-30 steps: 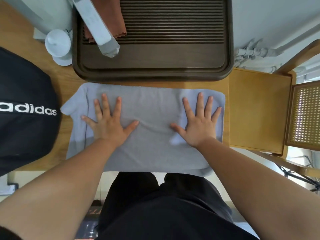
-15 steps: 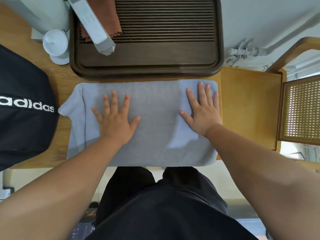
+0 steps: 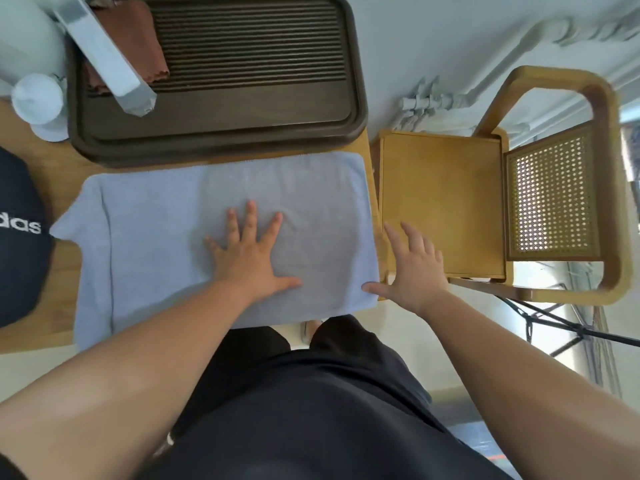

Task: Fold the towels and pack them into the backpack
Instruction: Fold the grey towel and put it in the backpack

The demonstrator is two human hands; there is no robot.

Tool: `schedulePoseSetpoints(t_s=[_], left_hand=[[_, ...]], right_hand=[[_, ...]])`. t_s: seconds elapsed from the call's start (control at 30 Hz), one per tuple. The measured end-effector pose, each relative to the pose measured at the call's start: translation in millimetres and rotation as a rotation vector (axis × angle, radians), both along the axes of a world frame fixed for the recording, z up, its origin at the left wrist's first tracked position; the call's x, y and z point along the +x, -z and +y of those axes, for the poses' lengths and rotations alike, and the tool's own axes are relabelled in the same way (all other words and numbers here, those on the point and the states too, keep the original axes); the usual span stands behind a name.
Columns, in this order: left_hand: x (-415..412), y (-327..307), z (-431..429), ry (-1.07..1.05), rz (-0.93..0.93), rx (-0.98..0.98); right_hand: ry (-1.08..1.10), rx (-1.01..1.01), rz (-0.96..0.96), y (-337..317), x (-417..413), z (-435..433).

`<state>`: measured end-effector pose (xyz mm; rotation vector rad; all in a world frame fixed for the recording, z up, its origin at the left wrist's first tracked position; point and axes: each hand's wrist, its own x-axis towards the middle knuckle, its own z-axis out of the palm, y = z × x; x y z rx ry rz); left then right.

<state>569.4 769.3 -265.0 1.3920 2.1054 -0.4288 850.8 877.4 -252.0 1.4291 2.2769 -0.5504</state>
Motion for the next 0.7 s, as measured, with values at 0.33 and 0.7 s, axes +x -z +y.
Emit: schedulePoseSetpoints(t_s=[0.33, 0.7], left_hand=[[-6, -10, 2, 0.021, -0.03, -0.015], [-80, -44, -75, -0.29, 0.078, 0.31]], right_hand=[[-0.01, -0.228, 0.096, 0, 12, 9], [-0.417, -0.081, 0.169, -27, -169, -32]])
